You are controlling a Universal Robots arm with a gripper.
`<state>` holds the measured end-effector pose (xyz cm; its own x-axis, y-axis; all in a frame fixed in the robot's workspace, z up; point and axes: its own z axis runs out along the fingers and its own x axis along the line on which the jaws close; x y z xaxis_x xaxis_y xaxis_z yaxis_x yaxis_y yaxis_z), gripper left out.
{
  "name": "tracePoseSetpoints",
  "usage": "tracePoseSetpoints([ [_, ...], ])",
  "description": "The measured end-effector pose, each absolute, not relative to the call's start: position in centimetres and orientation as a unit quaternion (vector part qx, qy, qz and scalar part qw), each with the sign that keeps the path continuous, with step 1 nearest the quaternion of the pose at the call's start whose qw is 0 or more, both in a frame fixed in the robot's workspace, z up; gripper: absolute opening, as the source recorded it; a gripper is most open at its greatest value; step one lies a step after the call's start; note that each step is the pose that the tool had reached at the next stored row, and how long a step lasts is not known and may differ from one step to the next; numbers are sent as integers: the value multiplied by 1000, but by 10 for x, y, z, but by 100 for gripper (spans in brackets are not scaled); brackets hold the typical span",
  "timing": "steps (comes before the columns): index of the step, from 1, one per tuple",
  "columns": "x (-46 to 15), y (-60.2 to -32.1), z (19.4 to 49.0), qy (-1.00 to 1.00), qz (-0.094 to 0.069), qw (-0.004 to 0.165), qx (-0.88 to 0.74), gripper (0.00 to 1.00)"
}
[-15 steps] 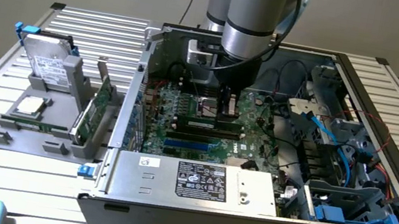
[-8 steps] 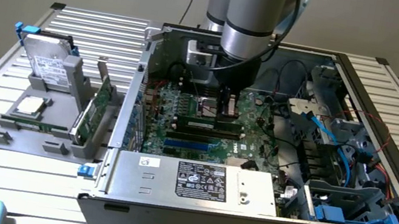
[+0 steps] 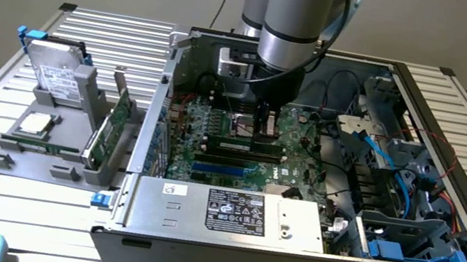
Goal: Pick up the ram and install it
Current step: 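Insert the ram into the slot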
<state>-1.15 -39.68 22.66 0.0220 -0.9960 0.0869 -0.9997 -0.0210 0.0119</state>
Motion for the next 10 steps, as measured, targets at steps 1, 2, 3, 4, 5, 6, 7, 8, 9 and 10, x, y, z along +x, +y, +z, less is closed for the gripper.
tracePoseSetpoints([
  [1,-12,-397,227,-699,27,35,714,13],
  [2,-12,-397,227,-699,27,35,714,13],
  [3,-12,-397,227,-699,27,35,714,13],
  [4,-12,-397,227,-699,27,35,714,13],
  [5,-12,-397,226,-699,27,35,714,13],
  [6,-12,-398,226,-698,27,35,714,13],
  [7,-12,-398,227,-698,27,35,714,13],
  [8,-12,-398,227,-698,27,35,714,13],
  [9,-12,-398,227,-698,27,35,714,13],
  [10,-12,-398,227,-698,28,35,715,13],
])
